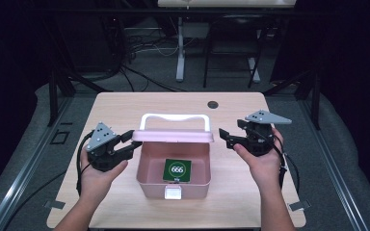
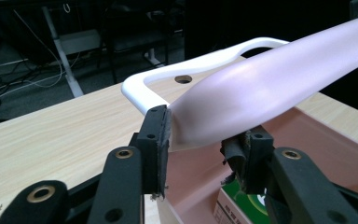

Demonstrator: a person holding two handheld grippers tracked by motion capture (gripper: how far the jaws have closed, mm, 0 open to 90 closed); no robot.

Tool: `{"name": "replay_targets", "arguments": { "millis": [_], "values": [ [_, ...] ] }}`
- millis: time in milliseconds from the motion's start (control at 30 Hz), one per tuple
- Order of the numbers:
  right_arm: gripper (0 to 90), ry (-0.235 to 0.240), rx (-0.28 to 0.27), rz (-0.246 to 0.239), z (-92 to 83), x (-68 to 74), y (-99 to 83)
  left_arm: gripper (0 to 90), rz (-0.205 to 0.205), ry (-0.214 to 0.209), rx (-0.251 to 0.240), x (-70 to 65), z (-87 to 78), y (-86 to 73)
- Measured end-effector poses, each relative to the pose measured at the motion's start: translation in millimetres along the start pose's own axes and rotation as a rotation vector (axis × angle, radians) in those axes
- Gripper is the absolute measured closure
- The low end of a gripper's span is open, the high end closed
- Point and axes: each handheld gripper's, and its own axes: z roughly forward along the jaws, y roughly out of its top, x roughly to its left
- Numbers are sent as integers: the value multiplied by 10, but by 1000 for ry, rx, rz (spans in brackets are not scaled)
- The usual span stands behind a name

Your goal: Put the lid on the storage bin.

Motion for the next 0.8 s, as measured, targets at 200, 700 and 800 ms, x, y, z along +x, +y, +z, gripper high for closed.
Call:
{"name": "replay_targets", "arguments": {
  "millis": [200, 700, 800],
  "values": [
    [289, 2, 9, -4, 18, 7, -4, 600, -5, 3, 21, -16, -12, -33],
    [289, 15, 16, 15, 69, -18, -32, 602, -24, -31, 19, -49, -91, -174],
    [289, 14, 12, 14, 63, -13, -29, 601, -16, -47, 30, -63, -130, -237]
  ]
}}
